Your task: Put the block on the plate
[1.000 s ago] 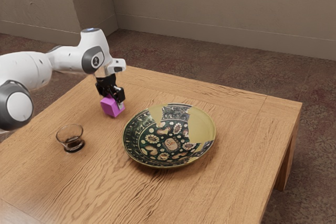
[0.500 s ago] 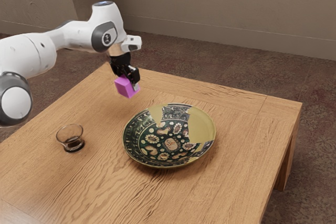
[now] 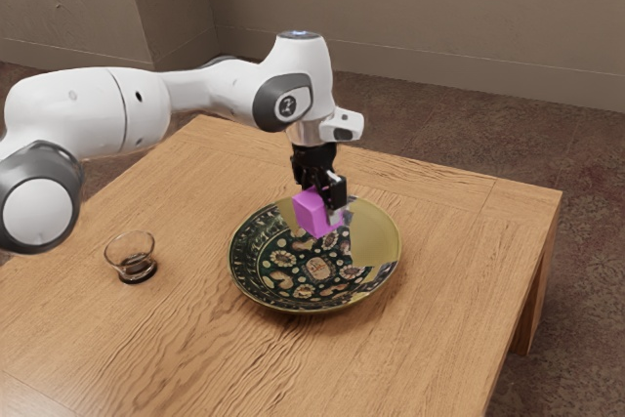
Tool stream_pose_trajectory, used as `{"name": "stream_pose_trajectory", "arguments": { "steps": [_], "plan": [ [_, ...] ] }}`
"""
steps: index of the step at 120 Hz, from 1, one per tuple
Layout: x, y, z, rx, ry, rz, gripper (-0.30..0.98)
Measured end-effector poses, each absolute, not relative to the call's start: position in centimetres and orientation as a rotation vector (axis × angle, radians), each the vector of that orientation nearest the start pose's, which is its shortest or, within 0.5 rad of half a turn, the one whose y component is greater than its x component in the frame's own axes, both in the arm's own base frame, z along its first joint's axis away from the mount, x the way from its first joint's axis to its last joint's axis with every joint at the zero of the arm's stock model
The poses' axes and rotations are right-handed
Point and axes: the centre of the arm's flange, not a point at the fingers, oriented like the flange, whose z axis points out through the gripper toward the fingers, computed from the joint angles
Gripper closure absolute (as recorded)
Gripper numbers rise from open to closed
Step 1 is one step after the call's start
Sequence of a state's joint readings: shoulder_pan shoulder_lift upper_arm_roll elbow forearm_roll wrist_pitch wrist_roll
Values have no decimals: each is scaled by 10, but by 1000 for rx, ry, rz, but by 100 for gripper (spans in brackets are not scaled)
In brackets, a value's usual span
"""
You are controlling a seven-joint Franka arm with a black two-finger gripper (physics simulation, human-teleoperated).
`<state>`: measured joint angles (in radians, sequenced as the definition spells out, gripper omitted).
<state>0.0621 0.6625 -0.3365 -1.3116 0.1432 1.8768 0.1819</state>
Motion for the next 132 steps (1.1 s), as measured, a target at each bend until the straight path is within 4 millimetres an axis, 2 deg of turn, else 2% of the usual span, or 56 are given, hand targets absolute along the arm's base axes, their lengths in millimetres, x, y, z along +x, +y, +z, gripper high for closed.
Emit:
{"name": "stream_pose_trajectory", "arguments": {
  "steps": [11,35,65,97,104,113,125,132],
  "plan": [
    [699,-119,337,-3141,644,158,26],
    [694,-121,306,-3179,593,165,25],
    [694,-125,295,-3198,560,129,25],
    [695,-126,294,-3213,540,103,8],
    [695,-128,303,-3211,541,86,6],
    [695,-128,334,-3202,541,22,4],
    [693,-127,394,-3183,538,-74,3],
    [693,-120,440,-3162,517,-136,2]
  ]
}}
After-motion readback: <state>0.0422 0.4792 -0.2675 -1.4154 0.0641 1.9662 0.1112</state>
